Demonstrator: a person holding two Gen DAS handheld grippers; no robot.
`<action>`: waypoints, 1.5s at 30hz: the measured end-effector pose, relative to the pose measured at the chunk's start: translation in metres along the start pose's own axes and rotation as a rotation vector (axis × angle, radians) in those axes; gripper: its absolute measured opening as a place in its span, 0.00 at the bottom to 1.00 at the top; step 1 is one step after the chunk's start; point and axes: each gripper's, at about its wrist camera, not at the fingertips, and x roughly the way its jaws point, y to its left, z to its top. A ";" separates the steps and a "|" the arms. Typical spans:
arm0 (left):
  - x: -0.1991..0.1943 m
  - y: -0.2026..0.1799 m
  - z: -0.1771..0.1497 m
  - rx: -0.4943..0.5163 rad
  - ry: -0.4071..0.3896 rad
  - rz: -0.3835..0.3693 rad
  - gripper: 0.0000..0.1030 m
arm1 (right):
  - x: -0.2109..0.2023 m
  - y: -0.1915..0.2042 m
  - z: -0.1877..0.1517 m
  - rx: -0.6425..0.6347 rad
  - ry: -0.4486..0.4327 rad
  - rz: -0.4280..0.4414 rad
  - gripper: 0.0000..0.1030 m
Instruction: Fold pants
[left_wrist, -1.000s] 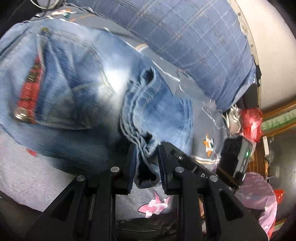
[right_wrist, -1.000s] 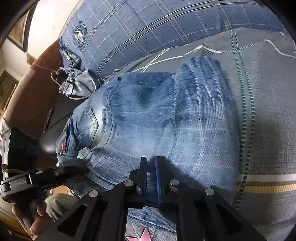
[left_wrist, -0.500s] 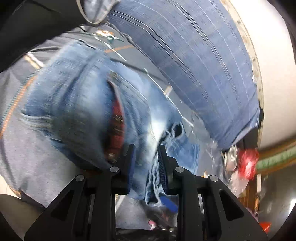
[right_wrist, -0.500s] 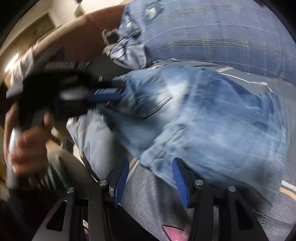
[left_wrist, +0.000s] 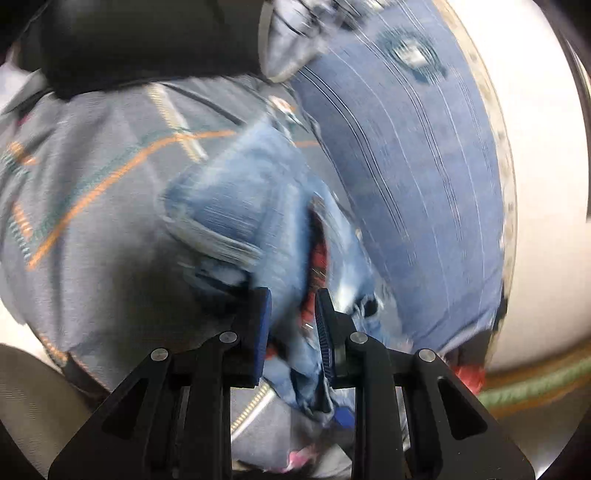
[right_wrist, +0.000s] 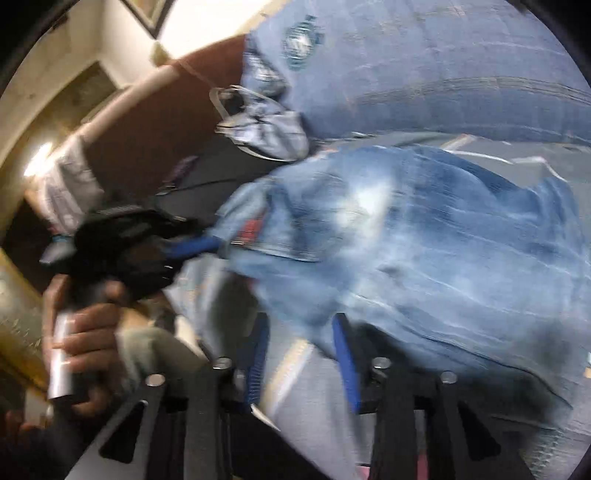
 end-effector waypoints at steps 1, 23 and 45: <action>-0.003 0.005 0.001 -0.024 -0.014 -0.010 0.30 | 0.001 0.002 0.002 0.002 -0.008 0.010 0.45; 0.054 0.025 0.009 -0.157 0.049 0.094 0.38 | 0.006 0.006 -0.002 0.030 0.003 -0.016 0.46; 0.040 -0.117 -0.078 0.748 -0.210 0.225 0.09 | 0.010 0.010 0.160 0.123 0.157 0.269 0.47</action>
